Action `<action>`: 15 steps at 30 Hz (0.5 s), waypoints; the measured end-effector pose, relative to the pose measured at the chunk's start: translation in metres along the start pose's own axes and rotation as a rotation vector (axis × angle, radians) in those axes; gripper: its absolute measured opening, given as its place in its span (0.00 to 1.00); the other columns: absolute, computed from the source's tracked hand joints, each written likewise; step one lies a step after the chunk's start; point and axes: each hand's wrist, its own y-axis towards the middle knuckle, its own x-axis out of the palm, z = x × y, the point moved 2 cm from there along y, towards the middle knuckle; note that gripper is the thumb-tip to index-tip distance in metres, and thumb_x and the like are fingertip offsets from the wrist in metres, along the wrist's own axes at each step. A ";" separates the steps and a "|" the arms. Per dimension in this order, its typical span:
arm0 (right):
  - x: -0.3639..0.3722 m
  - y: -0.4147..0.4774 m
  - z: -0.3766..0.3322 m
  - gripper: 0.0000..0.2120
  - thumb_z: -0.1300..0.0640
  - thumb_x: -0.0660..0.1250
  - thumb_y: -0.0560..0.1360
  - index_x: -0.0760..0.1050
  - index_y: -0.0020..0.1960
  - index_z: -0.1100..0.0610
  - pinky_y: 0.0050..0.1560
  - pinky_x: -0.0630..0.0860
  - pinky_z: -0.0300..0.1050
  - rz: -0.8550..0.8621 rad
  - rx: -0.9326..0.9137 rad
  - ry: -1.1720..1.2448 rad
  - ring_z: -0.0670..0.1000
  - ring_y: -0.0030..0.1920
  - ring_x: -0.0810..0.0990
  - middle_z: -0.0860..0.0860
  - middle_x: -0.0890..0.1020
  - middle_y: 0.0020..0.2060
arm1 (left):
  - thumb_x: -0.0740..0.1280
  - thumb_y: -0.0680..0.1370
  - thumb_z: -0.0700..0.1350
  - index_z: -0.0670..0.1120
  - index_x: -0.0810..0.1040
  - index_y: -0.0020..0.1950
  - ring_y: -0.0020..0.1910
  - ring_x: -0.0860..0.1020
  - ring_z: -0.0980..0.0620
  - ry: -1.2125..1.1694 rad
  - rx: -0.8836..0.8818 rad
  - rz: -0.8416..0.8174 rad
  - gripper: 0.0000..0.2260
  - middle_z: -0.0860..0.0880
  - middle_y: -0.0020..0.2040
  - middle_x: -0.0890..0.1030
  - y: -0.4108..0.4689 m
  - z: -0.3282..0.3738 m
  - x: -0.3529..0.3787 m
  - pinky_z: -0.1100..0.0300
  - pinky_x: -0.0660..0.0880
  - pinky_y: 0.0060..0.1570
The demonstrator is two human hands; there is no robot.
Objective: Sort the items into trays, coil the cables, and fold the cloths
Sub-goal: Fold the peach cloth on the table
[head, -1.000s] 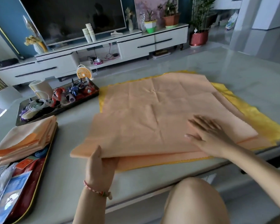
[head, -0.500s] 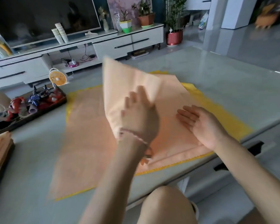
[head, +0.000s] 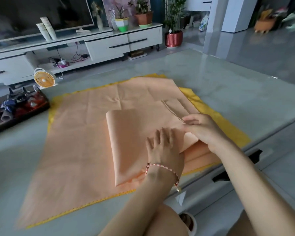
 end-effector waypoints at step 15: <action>-0.006 -0.020 0.012 0.17 0.70 0.57 0.72 0.74 0.57 0.58 0.39 0.68 0.42 0.252 -0.280 -0.596 0.54 0.49 0.77 0.53 0.80 0.49 | 0.54 0.62 0.35 0.39 0.82 0.55 0.51 0.81 0.37 0.094 0.188 0.215 0.25 0.40 0.54 0.82 -0.075 -0.085 -0.015 0.41 0.78 0.40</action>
